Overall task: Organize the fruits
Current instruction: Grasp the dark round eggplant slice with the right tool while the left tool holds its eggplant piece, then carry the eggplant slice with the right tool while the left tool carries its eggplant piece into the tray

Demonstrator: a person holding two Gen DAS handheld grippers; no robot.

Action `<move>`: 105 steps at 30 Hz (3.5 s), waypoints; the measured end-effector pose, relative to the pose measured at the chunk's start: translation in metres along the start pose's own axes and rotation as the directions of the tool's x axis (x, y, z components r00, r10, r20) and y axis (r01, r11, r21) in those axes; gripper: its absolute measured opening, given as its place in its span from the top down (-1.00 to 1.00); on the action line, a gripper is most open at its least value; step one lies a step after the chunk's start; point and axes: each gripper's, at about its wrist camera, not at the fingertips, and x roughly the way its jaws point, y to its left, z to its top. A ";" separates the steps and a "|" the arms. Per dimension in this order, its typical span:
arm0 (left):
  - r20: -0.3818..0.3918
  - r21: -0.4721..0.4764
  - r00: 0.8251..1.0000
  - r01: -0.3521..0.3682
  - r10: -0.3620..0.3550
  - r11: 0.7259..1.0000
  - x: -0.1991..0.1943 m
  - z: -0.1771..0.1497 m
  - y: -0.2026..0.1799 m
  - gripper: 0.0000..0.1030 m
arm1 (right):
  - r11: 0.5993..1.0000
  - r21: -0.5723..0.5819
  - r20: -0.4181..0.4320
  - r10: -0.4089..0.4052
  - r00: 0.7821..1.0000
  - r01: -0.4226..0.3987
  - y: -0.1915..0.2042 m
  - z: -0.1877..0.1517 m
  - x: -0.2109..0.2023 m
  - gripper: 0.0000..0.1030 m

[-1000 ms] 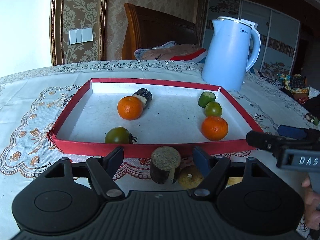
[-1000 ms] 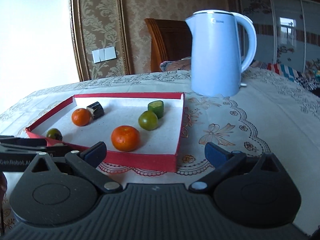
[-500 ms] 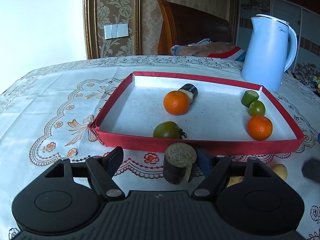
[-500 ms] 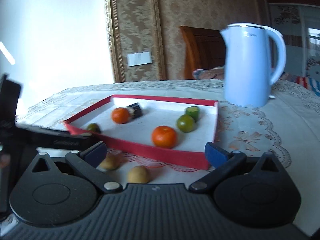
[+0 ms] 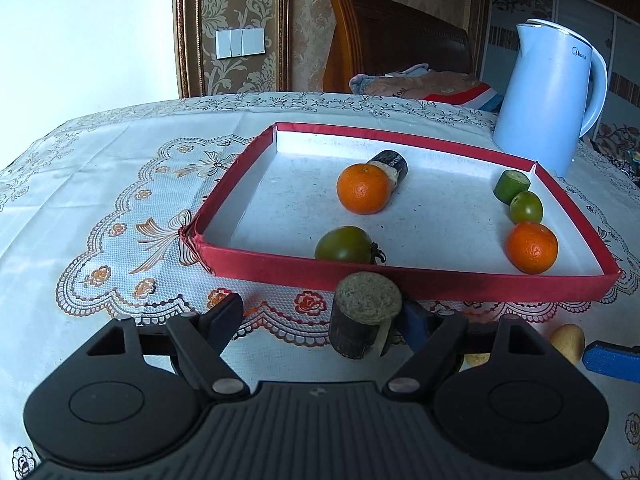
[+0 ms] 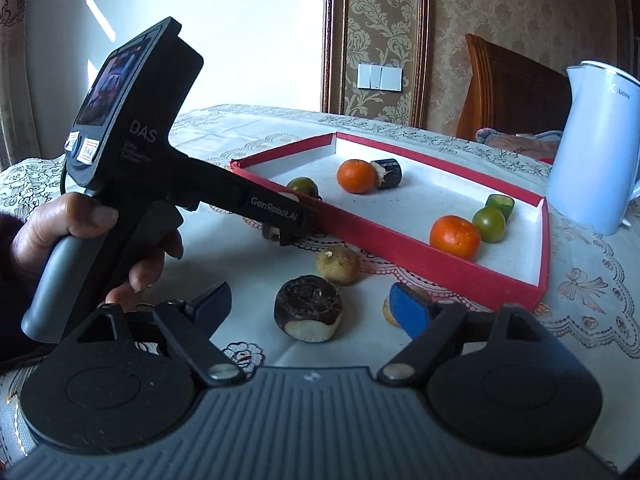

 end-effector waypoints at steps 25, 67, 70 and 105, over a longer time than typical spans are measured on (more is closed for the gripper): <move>-0.009 0.024 1.000 -0.021 0.022 0.999 0.004 -0.001 -0.004 -0.63 | 0.999 0.037 -0.117 -0.001 0.993 0.006 0.006 0.006 0.030 -0.20; 0.013 0.051 1.000 -0.019 0.018 0.999 0.000 -0.002 -0.004 -0.21 | 0.998 0.021 -0.082 -0.050 0.995 0.052 0.009 0.007 0.027 0.26; 0.015 0.051 1.000 -0.021 0.020 0.998 -0.001 -0.002 -0.004 -0.11 | 0.998 0.027 -0.081 -0.050 0.995 0.053 0.009 0.006 0.026 0.26; 0.140 -0.022 0.988 0.073 -0.069 0.997 -0.044 0.016 0.002 0.36 | 0.954 0.155 0.116 -0.277 0.954 0.258 -0.047 0.035 0.001 0.26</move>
